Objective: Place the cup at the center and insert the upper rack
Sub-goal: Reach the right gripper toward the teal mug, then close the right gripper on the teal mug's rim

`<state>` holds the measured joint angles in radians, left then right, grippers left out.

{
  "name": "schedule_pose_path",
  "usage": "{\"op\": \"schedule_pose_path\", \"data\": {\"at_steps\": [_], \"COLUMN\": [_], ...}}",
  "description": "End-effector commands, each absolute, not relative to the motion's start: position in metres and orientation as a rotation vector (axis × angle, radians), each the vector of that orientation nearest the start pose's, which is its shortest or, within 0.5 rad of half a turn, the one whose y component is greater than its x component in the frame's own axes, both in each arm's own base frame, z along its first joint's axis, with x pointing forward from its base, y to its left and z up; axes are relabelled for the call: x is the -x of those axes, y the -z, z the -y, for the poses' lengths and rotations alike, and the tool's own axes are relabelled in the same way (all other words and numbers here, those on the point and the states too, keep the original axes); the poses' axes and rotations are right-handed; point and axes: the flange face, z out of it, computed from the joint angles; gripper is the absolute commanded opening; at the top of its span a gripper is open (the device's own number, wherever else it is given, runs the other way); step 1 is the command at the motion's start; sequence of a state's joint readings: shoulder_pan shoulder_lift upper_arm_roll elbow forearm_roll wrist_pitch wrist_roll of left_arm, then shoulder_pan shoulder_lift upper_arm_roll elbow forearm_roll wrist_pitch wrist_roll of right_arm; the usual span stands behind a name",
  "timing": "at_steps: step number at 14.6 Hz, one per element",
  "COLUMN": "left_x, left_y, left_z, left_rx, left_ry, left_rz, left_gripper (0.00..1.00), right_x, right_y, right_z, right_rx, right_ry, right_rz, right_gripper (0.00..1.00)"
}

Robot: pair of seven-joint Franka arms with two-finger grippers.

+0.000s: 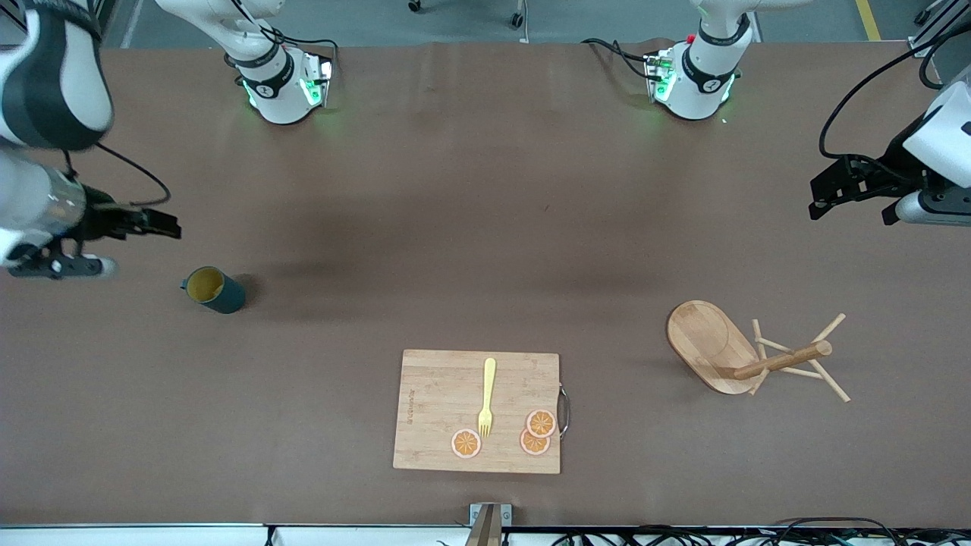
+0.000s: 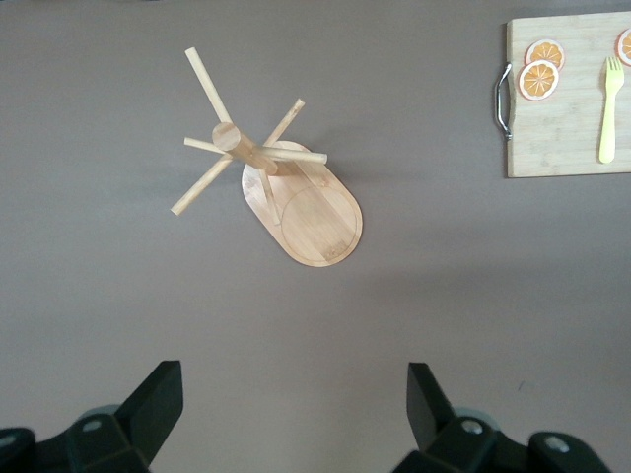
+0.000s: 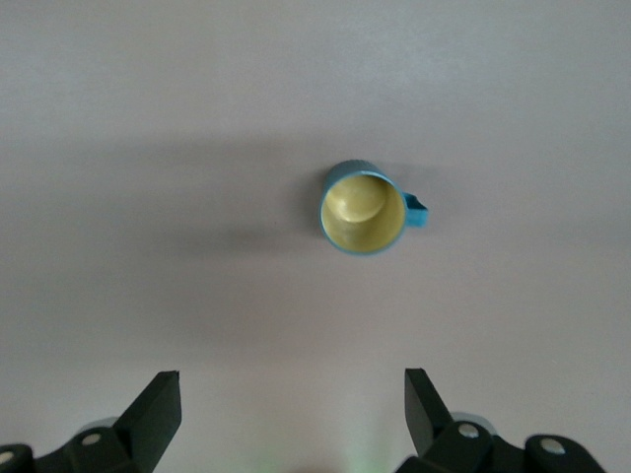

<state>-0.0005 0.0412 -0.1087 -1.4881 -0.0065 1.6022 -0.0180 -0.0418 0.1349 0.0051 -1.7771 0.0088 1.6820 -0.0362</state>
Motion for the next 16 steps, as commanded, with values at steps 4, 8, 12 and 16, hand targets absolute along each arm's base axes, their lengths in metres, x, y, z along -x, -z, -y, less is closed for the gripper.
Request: {"op": "schedule_pose_path", "data": {"at_steps": [4, 8, 12, 16], "left_x": [-0.566, -0.566, -0.566, -0.566], "left_y": [-0.650, -0.650, -0.650, -0.650], "left_z": [0.063, 0.063, 0.063, 0.063], "left_rx": [3.166, 3.166, 3.166, 3.166], "left_ry": [0.119, 0.119, 0.119, 0.119], "left_rz": [-0.136, -0.136, -0.136, -0.136], "left_gripper": [1.00, 1.00, 1.00, 1.00], "right_x": [-0.610, -0.611, -0.607, -0.604], "right_y": [-0.357, -0.319, -0.312, -0.292], "right_z": [0.022, 0.018, 0.002, 0.008], "right_rx": [3.101, 3.088, 3.081, 3.096], "right_ry": [-0.416, -0.504, -0.541, -0.496], "right_rz": [-0.046, -0.034, 0.031, 0.036], "right_gripper": [1.00, 1.00, 1.00, 1.00]}}
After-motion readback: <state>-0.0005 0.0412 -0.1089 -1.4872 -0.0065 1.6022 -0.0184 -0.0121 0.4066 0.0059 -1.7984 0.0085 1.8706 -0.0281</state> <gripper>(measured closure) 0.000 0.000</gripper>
